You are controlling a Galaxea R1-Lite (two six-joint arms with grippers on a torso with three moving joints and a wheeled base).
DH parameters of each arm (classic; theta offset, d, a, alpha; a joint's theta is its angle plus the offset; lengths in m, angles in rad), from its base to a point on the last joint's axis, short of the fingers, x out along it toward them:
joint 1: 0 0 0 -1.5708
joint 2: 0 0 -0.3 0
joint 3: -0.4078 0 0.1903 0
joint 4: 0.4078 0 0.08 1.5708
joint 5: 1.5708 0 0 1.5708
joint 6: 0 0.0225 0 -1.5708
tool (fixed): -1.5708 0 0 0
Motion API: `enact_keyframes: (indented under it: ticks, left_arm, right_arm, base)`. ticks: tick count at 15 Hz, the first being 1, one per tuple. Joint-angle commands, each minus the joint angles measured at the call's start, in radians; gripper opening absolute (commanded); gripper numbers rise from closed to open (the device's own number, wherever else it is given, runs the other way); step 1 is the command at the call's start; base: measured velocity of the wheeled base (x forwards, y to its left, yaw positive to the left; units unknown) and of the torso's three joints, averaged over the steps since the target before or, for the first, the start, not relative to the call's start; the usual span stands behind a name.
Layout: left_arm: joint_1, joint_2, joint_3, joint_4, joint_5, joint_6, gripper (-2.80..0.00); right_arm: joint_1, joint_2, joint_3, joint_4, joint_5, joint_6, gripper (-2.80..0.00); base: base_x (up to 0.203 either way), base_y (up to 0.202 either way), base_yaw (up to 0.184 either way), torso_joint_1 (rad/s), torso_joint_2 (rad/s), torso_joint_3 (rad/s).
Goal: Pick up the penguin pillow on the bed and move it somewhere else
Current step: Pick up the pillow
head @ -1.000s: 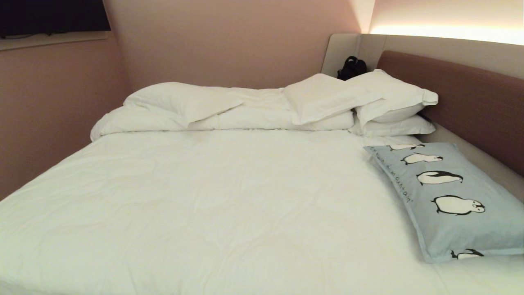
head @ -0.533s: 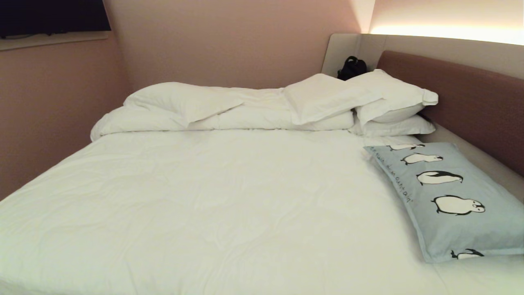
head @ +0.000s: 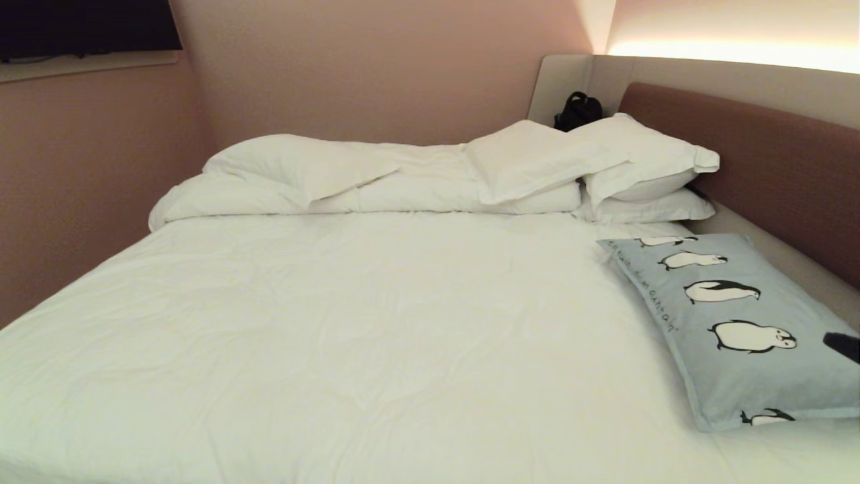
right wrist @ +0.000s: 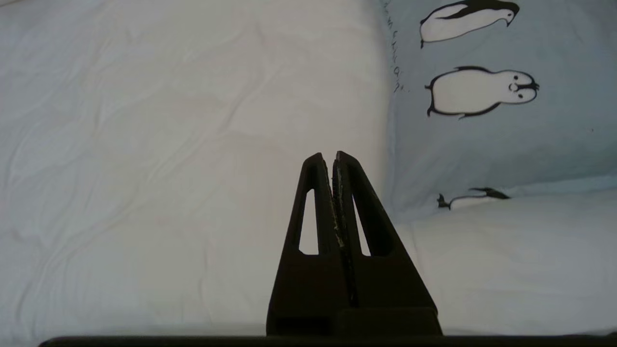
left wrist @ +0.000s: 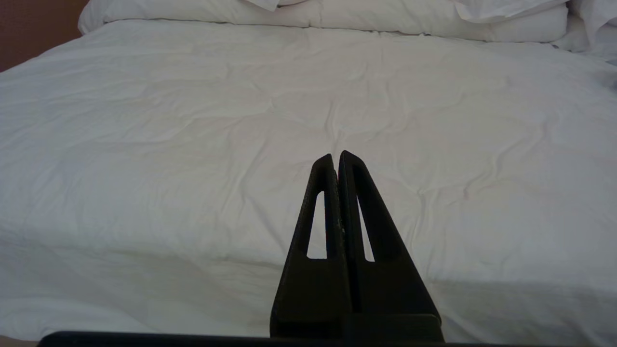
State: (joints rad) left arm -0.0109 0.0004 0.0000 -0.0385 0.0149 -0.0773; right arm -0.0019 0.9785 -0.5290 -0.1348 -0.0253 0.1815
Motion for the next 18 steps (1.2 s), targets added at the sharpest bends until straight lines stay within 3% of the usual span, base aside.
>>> enact_keyframes:
  ticks: [1, 9, 12, 18]
  left_arm:
    - [0.000, 0.000, 0.000, 0.000, 0.000, -0.001, -2.80]
    - [0.000, 0.000, 0.000, -0.001, 0.000, -0.002, -2.80]
    - [0.000, 0.000, 0.000, -0.001, 0.000, -0.001, -2.80]
    - [0.000, 0.000, 0.000, 0.000, 0.000, -0.001, -2.80]
  right_arm:
    - [-0.049, 0.207, -0.087, -0.070, -0.001, 0.031, -2.80]
    - [-0.256, 0.754, -0.404, -0.157, -0.003, 0.065, -2.80]
    - [-0.294, 0.845, -0.456, -0.222, 0.002, 0.063, -2.80]
    - [-0.362, 0.991, -0.611, -0.222, 0.005, 0.064, -2.80]
  base:
    - [0.000, 0.000, 0.000, 0.000, 0.00, 0.000]
    - [0.000, 0.000, 0.000, 0.000, 0.00, 0.000]
    - [0.000, 0.000, 0.000, 0.000, 0.00, 0.000]
    - [0.000, 0.000, 0.000, 0.000, 0.00, 0.000]
